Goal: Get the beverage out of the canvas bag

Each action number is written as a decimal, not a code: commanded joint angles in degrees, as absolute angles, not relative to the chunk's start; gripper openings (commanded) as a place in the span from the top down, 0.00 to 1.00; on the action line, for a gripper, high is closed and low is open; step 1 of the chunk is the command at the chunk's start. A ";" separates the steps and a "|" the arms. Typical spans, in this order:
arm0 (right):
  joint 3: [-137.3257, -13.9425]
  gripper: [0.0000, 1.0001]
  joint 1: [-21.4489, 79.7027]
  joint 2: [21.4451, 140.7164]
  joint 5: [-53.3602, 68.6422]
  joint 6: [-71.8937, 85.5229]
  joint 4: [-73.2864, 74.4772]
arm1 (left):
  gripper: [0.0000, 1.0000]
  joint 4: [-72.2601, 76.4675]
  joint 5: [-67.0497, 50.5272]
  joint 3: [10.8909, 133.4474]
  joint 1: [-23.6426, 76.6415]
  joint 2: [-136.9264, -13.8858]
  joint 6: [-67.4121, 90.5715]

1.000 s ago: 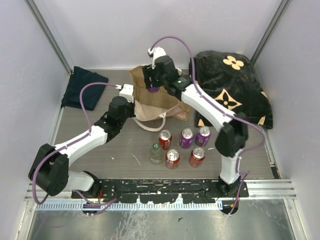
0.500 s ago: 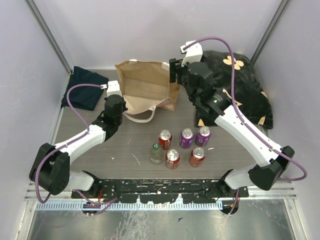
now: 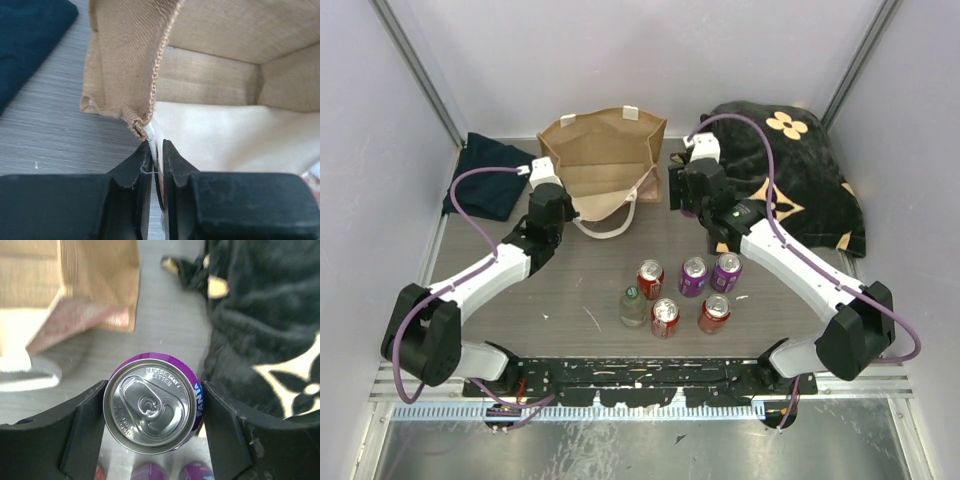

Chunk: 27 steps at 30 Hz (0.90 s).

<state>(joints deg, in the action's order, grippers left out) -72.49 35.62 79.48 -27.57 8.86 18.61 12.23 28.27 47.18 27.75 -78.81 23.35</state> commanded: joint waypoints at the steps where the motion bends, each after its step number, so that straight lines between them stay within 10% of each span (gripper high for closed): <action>1: -67.63 0.99 35.68 76.40 -19.10 14.61 10.28 | 0.78 9.19 20.35 49.38 27.73 -77.05 26.31; 5: -64.15 0.99 35.64 78.42 -15.84 15.58 7.74 | 0.73 6.13 16.90 49.64 27.73 -75.58 28.42; 20: -59.72 0.85 35.66 87.16 -12.95 16.53 2.99 | 0.01 2.81 19.46 48.22 27.73 -69.85 24.76; 27: -57.34 0.59 35.67 88.47 -13.00 16.96 0.51 | 0.02 3.79 20.21 46.36 27.71 -66.42 23.57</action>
